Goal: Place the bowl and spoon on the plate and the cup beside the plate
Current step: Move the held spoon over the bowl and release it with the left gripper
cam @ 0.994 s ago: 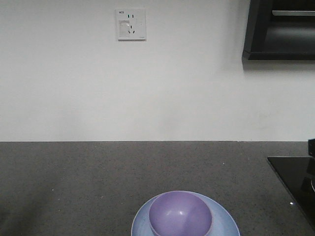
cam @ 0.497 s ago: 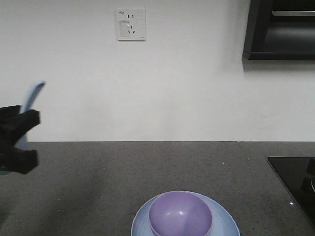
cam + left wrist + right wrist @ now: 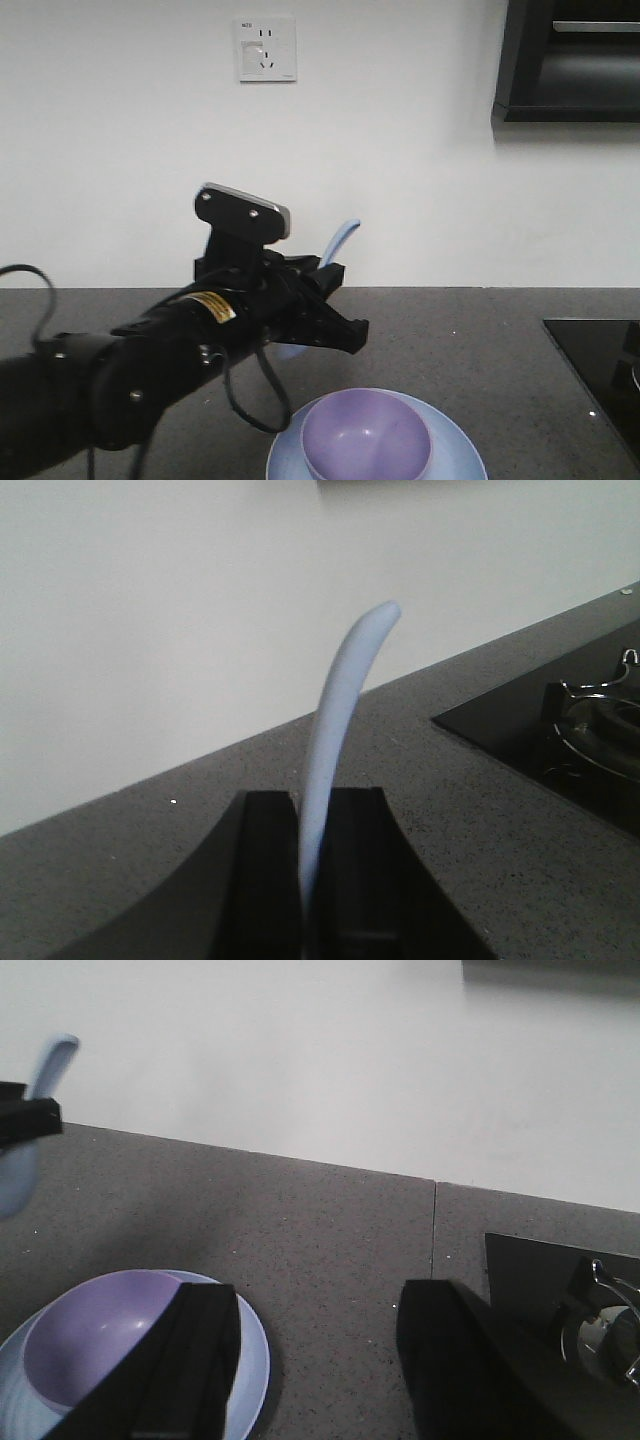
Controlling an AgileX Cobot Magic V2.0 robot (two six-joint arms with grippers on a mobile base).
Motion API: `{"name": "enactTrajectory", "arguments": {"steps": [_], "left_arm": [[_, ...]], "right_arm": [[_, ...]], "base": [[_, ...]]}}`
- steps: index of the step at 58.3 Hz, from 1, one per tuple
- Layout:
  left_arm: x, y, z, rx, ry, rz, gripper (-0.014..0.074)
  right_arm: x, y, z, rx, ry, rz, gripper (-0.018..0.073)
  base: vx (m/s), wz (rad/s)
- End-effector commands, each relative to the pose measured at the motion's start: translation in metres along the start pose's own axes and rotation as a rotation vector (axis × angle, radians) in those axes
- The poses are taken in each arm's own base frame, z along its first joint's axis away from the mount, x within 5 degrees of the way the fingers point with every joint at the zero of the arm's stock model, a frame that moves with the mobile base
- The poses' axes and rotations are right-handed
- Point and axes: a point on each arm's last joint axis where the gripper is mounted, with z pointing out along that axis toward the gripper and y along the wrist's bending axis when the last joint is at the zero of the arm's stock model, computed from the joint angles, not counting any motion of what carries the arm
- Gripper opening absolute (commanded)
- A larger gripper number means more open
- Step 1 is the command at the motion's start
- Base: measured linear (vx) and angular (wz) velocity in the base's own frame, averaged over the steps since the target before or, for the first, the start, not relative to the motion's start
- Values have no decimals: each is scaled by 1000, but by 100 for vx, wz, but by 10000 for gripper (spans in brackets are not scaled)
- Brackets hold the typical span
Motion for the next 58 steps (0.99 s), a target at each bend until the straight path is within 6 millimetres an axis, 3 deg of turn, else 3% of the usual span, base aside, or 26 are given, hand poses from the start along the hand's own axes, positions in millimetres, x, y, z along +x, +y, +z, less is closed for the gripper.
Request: {"name": "enactTrajectory", "arguments": {"steps": [1, 12, 27, 47, 58], "left_arm": [[-20, -3, 5, -20, -147, -56, 4], [13, -18, 28, 7, -62, -67, 6], [35, -24, 41, 17, -8, -60, 92], [36, -24, 41, 20, 0, -60, 475], [14, -18, 22, 36, 27, 1, 519]], "right_arm": [[-14, -2, -2, 24, -98, -3, 417], [-14, -2, -2, 24, -98, -3, 417], [-14, -2, -2, 24, -98, -3, 417], [-14, -3, -2, 26, -98, -35, 417], [-14, -2, -2, 25, -95, -35, 417]], "base": [[0, 0], [0, 0], [0, 0], [0, 0], [0, 0]]}}
